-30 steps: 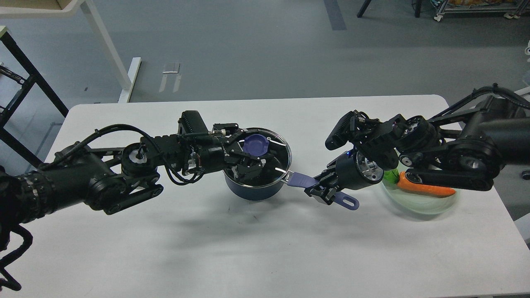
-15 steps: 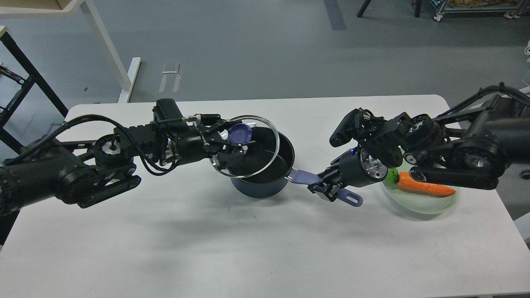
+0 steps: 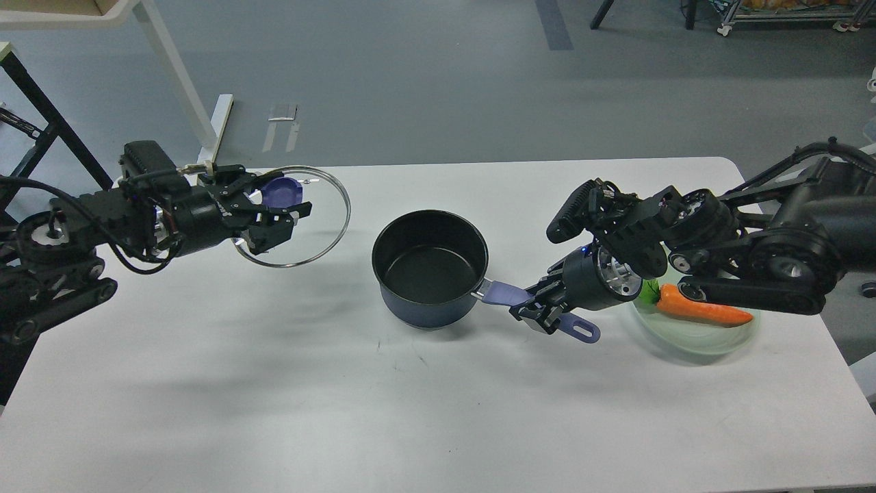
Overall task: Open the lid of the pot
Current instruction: 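Lift the glass lid off the pot with the left gripper, moving it aside, then lower the lid onto the table and open the left gripper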
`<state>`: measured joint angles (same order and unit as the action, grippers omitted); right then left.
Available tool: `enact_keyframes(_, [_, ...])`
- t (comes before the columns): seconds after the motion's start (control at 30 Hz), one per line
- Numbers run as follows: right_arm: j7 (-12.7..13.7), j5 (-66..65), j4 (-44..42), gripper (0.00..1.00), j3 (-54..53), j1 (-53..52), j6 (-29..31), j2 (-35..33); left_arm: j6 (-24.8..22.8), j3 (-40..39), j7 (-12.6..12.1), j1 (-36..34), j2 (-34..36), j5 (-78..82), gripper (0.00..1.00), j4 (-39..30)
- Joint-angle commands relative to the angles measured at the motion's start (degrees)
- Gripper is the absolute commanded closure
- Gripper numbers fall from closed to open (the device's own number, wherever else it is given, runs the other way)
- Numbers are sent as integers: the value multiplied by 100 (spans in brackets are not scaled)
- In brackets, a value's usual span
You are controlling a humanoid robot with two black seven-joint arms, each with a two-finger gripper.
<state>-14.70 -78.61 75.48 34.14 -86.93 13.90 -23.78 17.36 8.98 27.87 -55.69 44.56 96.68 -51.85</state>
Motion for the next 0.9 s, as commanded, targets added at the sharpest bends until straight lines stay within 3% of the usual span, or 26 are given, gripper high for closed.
enact_keyframes(0.0, [2,-5,-7,73,-4,10,8,14,40,-1,13,462,0,0,56,614])
enact_keyframes(0.2, [2,-5,2,73,-4,27,8,23,646,-10,13,1156,-62,-96,56,1028])
enact_keyframes(0.4, [2,-5,2,73,5,19,-1,-4,672,7,13,1280,-62,-492,54,1046])
enact_keyframes(0.53, [2,-5,2,71,5,19,8,-4,681,16,13,1280,-88,-483,36,1046])
enact_keyframes(0.73, [2,-5,11,69,5,19,8,-4,681,7,13,1359,-88,-492,26,1037])
enact_keyframes(0.87, [2,12,2,48,-4,10,-1,5,681,7,13,1333,-88,-509,11,1046])
